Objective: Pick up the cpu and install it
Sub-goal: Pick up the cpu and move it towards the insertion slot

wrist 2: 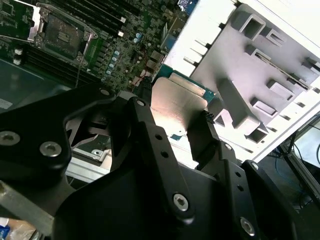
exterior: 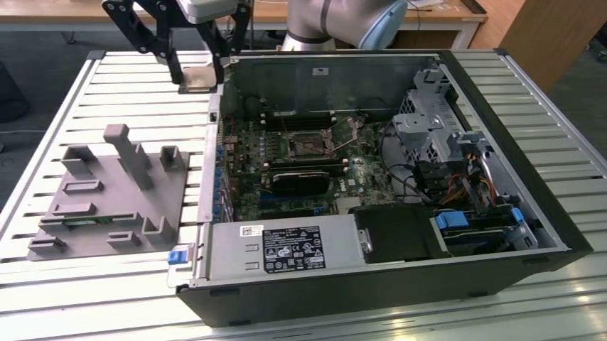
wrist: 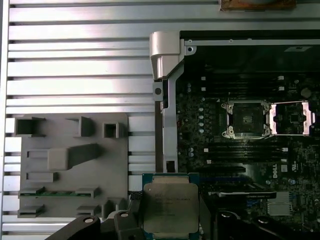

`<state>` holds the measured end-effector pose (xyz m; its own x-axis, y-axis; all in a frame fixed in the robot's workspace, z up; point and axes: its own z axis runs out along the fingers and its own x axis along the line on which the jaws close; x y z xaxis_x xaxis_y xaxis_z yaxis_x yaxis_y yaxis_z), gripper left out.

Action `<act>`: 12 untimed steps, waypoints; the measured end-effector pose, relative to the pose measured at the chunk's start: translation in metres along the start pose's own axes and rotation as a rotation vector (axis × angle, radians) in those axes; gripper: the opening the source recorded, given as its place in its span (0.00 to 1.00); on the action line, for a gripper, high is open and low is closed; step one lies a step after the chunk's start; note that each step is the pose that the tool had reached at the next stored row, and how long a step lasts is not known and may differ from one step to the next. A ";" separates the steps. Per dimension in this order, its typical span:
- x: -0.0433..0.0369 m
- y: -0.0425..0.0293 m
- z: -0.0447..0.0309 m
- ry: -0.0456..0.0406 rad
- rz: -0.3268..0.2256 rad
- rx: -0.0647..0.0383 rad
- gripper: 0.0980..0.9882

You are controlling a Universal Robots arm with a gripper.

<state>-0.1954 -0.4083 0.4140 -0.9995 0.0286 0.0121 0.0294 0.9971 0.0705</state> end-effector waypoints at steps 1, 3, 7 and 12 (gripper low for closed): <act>-0.0008 0.0000 0.0000 0.0000 0.000 0.000 0.49; -0.0027 0.0001 -0.0001 0.0000 0.000 0.000 0.49; -0.0062 0.0002 -0.0001 0.0001 0.000 0.000 0.49; -0.0128 0.0004 -0.0002 0.0001 0.000 0.000 0.49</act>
<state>-0.1826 -0.4083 0.4140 -0.9995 0.0287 0.0122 0.0295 0.9971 0.0705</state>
